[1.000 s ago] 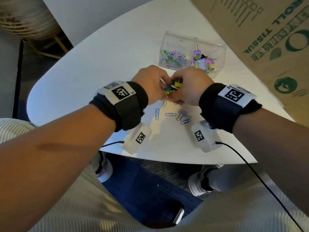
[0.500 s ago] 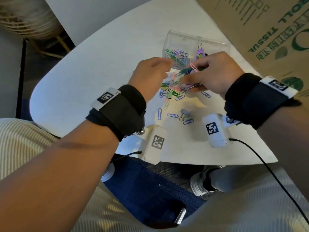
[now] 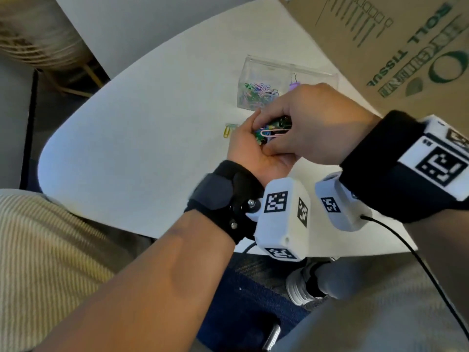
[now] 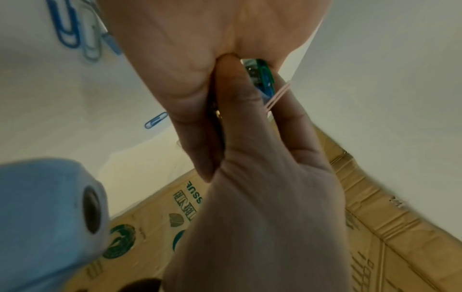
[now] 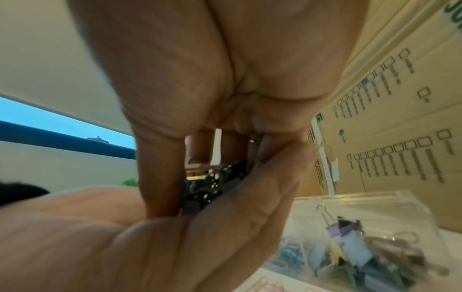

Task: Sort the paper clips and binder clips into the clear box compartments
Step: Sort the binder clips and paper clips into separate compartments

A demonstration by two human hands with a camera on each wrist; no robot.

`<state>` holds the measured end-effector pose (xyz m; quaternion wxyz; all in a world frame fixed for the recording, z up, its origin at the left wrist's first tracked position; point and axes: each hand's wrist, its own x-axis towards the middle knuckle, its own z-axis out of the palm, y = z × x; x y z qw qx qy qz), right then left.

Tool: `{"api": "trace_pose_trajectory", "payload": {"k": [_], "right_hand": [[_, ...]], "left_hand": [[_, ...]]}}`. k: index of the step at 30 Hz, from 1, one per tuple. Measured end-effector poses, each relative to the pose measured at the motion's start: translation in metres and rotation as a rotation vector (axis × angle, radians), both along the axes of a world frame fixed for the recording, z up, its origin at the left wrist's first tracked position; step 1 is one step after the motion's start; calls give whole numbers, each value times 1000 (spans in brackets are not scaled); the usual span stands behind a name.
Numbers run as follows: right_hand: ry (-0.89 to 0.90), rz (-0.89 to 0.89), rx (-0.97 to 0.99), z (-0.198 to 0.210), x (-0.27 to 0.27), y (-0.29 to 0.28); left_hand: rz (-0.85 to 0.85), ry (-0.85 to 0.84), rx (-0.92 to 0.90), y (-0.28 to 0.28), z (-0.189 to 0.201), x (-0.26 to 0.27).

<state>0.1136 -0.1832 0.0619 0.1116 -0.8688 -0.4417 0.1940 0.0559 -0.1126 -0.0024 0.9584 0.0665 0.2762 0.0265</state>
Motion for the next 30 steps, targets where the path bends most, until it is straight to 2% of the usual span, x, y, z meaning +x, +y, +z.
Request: {"api": "trace_pose_trajectory", "payload": {"k": [4,9,13,20,24,30], "right_hand": [[-24,44,42,6,3,-4],[55,-40,191,11,16,-11],[11,-97,324,15,24,-20],[12,-23,187,-12,23,-17],[-13,-3,204,-21,27,-16],[118,-115,344,-17,39,-31]], "left_hand": [[65,5,-33,0,2,2],[145,-35,-50,4,-4,5],[176,-21,8,6,-9,9],[166,-44,19,4,-15,7],[184,-35,7,1,-17,8],[196,-28,-5,0,-16,13]]}}
